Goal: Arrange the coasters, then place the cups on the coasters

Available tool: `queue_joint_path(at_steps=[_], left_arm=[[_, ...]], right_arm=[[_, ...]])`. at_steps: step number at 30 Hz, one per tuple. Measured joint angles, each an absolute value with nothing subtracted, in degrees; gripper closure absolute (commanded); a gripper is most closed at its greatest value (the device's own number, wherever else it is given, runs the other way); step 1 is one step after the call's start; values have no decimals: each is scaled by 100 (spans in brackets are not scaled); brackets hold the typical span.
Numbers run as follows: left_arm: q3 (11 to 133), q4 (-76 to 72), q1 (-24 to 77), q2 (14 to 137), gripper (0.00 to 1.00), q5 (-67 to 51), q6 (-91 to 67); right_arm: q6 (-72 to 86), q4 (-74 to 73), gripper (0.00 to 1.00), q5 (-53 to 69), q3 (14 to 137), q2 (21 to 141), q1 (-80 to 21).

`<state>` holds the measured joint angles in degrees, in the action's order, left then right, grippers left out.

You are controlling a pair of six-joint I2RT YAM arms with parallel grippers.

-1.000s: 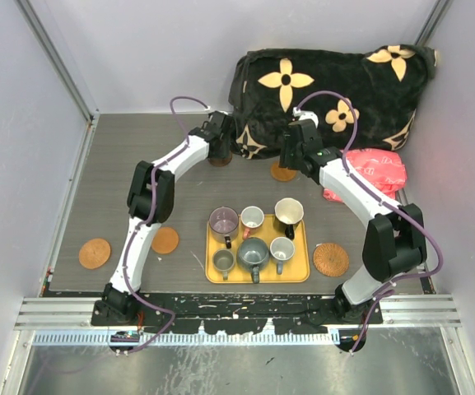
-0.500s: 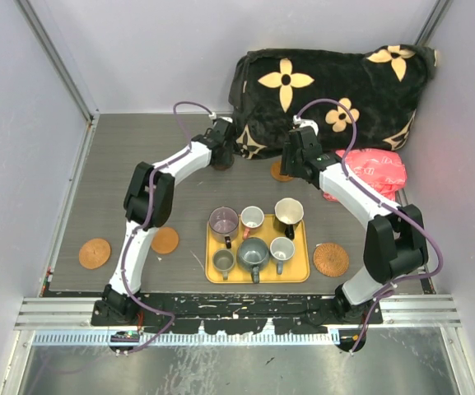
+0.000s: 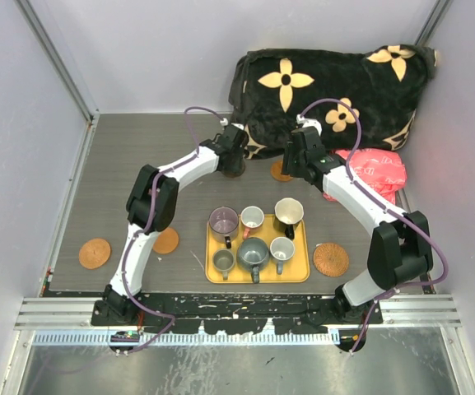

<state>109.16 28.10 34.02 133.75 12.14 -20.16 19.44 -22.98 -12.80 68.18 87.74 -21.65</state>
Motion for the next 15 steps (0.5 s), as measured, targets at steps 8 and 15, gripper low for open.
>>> queue_joint_path(at_steps=[8,15], left_arm=[[10772,2832,3524,13270,59,1146,-2032],[10626,2829,3535,13170,59,1055,-2062]], right_arm=[[1973,-2298,50,-1278,6796,8766,-2165],[2008,-2298,50,-1278,6746,8764,-2165]])
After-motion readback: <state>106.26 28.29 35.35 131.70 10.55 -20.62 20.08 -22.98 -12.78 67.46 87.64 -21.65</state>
